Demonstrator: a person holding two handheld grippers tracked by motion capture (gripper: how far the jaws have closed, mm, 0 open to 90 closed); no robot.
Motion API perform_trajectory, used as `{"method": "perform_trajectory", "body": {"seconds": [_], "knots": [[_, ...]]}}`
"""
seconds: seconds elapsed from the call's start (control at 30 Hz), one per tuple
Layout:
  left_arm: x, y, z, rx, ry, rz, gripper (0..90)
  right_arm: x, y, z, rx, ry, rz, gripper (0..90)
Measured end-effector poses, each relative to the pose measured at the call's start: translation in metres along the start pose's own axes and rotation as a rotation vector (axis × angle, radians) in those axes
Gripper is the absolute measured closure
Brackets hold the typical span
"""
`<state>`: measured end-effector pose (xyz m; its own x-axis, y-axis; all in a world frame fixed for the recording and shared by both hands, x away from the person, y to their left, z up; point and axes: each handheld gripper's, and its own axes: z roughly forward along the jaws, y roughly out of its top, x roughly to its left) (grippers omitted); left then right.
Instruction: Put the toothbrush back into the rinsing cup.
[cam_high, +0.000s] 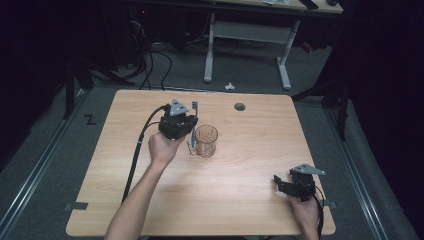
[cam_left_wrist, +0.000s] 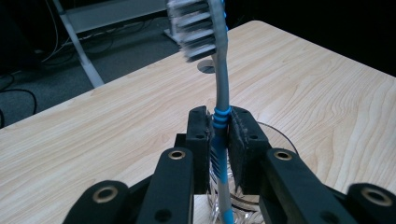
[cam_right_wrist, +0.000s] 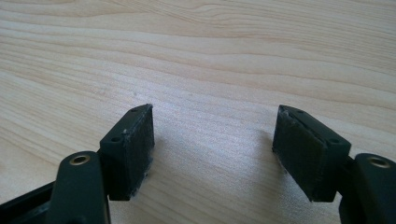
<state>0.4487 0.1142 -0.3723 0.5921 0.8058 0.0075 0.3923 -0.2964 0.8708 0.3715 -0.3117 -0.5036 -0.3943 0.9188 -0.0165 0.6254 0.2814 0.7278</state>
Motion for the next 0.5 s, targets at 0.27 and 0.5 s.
{"method": "perform_trajectory", "body": {"seconds": [0.27,0.5], "knots": [[0.0006,-0.0037,-0.0009,0.007,-0.010,-0.008,79.0,0.0000,0.0000,0.0000,0.000,0.000,0.000,29.6],[-0.0003,-0.0054,-0.0015,0.005,-0.013,-0.009,79.1,0.0000,0.0000,0.0000,0.000,0.000,0.000,29.6]]}}
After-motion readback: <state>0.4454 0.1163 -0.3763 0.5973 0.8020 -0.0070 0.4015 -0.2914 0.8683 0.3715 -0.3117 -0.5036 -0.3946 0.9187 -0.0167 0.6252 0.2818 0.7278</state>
